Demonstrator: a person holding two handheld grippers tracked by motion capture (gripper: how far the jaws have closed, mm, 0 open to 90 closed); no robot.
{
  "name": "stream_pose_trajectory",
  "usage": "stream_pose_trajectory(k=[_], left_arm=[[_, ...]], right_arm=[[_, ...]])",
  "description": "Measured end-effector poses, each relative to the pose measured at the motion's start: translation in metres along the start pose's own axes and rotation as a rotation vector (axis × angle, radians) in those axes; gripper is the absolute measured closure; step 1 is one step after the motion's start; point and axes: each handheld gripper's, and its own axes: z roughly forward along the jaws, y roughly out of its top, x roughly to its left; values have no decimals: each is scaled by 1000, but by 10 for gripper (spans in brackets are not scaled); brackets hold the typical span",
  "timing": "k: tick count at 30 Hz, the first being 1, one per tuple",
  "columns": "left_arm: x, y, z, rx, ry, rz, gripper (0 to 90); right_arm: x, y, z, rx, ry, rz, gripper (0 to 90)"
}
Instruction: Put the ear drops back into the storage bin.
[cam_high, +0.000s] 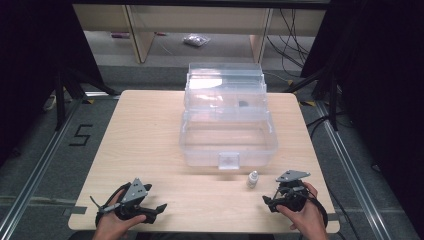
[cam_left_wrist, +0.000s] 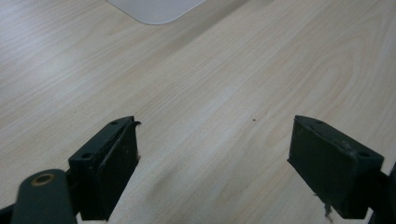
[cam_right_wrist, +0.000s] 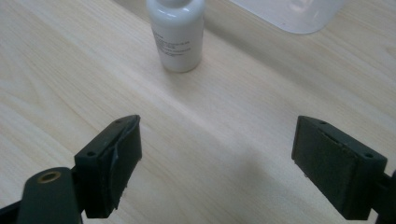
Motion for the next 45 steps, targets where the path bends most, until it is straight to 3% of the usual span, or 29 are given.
stream_pose_trajectory(k=[1, 7, 8, 9, 13, 17, 19, 27, 31, 32, 33, 36, 37, 40, 41, 45], left_arm=[[0, 0, 0, 0, 0, 0, 154], [-1, 0, 1, -7, -5, -15, 154], [-1, 0, 1, -6, -5, -16, 154], [-1, 0, 1, -6, -5, -15, 154], [-1, -1, 2, 7, -6, -3, 154], [0, -1, 1, 9, -3, 2, 154], [0, -1, 1, 11, -7, 3, 155], [-1, -1, 2, 12, -2, 11, 156], [0, -1, 1, 15, 0, 17, 156], [-2, -1, 2, 1, -10, -1, 156], [-1, 0, 1, 15, -3, 17, 156], [-1, 0, 1, 16, -3, 20, 157], [-2, -1, 2, 1, -10, 1, 157], [-2, -1, 2, -5, -14, -2, 157], [-1, -1, 1, 13, -8, 25, 157], [-1, -1, 1, 14, -5, 22, 158]], right_arm=[[2, 1, -1, 10, 13, 20, 169], [3, 10, -1, 24, 27, -11, 172], [4, 12, -1, 13, 30, 1, 172], [3, 16, -3, 38, 33, -15, 173], [3, 22, -5, 13, 36, -43, 204], [4, 30, -4, 22, 54, -54, 200], [5, 37, -2, 63, 61, -54, 206], [7, 50, 4, 105, 59, -122, 240], [6, 55, 6, 126, 53, -123, 251], [6, 59, 7, 137, 59, -129, 262], [6, 59, 7, 137, 59, -129, 262], [7, 64, 10, 153, 68, -151, 285], [9, 66, 11, 163, 67, -147, 292], [10, 71, 15, 174, 68, -167, 310], [10, 72, 15, 183, 71, -169, 315], [12, 78, 19, 200, 70, -174, 338]])
